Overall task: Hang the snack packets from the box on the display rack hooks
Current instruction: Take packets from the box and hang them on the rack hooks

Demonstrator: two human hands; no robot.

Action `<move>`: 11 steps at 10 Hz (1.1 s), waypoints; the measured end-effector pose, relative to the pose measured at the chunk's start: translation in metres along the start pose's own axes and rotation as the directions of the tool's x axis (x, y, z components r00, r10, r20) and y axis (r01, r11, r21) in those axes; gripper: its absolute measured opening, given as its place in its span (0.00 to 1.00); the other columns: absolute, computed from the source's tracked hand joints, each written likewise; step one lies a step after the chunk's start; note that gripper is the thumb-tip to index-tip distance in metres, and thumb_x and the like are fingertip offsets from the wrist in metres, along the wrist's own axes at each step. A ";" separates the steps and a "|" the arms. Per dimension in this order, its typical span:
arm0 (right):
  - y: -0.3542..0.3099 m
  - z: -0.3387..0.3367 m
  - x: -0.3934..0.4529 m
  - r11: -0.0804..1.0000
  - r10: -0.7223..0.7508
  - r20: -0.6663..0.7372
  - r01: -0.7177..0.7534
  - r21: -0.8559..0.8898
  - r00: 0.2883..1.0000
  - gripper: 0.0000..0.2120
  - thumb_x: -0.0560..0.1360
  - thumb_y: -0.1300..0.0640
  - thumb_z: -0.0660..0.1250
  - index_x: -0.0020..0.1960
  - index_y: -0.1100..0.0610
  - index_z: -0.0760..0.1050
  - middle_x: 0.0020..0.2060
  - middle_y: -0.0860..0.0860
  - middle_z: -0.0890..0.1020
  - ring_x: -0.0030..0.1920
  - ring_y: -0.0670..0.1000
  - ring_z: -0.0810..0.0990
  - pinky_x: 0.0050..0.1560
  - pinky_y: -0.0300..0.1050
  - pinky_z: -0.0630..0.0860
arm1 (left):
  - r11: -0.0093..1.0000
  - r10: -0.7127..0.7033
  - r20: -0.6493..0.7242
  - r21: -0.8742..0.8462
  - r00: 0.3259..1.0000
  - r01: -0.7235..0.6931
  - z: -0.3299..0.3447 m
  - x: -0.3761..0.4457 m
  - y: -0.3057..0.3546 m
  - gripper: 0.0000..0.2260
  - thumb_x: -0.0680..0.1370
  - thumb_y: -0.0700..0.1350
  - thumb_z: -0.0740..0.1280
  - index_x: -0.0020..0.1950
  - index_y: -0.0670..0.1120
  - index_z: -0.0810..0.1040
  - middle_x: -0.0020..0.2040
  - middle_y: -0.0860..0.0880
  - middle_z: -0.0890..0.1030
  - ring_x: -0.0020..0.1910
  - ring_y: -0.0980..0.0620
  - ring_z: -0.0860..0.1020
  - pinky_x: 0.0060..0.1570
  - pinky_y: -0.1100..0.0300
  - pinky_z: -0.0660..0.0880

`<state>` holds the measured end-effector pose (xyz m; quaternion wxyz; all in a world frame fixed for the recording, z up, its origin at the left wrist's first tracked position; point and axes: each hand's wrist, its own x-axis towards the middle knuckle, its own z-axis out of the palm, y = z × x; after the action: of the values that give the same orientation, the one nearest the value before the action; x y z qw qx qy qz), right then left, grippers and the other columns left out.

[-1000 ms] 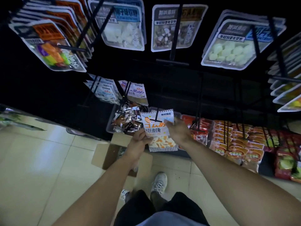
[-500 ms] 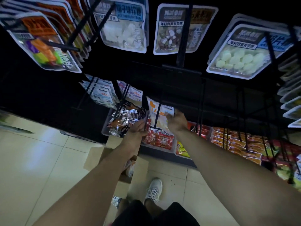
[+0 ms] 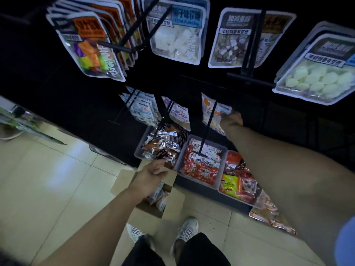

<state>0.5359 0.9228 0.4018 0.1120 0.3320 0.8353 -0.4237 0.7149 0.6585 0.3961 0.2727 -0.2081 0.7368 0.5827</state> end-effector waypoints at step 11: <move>0.321 0.475 -0.085 0.877 0.217 0.493 0.053 -0.477 0.843 0.16 0.80 0.56 0.65 0.67 0.57 0.76 0.63 0.57 0.81 0.62 0.59 0.79 0.55 0.47 0.76 | 0.556 0.381 0.214 0.724 0.899 -0.408 -0.108 0.171 -0.408 0.19 0.76 0.50 0.68 0.65 0.47 0.81 0.70 0.46 0.78 0.79 0.44 0.65 0.79 0.49 0.59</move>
<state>0.7636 0.6474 -0.0536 0.4350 0.2004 0.8331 -0.2766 0.8215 0.4601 0.0001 0.2083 0.1037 0.9334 0.2730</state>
